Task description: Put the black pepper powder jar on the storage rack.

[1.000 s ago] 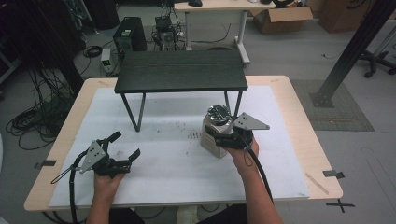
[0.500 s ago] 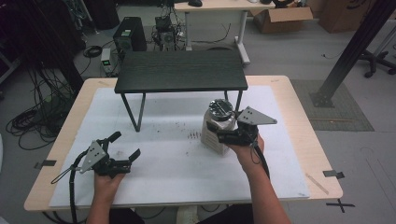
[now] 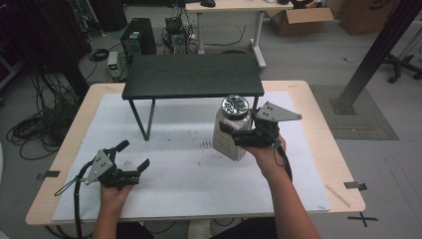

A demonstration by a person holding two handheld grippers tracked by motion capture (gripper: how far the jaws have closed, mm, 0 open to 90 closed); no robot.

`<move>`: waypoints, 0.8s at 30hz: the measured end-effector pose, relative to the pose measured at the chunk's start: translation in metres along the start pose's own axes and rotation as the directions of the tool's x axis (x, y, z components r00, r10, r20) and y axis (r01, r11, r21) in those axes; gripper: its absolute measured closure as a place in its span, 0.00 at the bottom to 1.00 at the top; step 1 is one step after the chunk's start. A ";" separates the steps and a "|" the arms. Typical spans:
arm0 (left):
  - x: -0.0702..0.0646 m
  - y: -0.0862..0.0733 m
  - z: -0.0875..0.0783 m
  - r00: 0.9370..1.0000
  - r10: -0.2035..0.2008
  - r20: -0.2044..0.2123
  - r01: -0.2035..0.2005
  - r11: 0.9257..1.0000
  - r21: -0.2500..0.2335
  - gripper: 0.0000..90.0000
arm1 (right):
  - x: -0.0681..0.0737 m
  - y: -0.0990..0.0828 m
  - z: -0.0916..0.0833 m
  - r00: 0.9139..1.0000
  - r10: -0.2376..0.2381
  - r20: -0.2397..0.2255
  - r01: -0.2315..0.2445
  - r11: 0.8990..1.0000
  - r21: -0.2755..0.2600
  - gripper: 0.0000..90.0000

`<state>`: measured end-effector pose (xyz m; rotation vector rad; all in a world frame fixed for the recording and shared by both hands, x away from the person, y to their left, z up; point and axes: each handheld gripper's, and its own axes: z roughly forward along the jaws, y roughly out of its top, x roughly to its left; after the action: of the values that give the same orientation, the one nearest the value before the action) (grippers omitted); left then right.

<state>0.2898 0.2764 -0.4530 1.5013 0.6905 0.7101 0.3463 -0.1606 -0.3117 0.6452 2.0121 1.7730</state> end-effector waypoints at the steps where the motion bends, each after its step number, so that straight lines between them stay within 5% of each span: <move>1: 0.000 0.000 0.000 1.000 0.000 0.000 0.000 1.000 0.000 0.00 | 0.001 0.003 0.000 1.000 -0.003 -0.002 0.003 1.000 0.001 0.25; 24: 0.000 0.000 0.000 1.000 0.000 0.001 0.000 1.000 0.002 0.00 | 0.006 0.081 0.001 0.997 -0.051 -0.058 0.049 0.998 -0.030 0.25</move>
<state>0.2900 0.2766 -0.4530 1.5029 0.6905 0.7083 0.3491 -0.1487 -0.2315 0.5350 2.0190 1.8084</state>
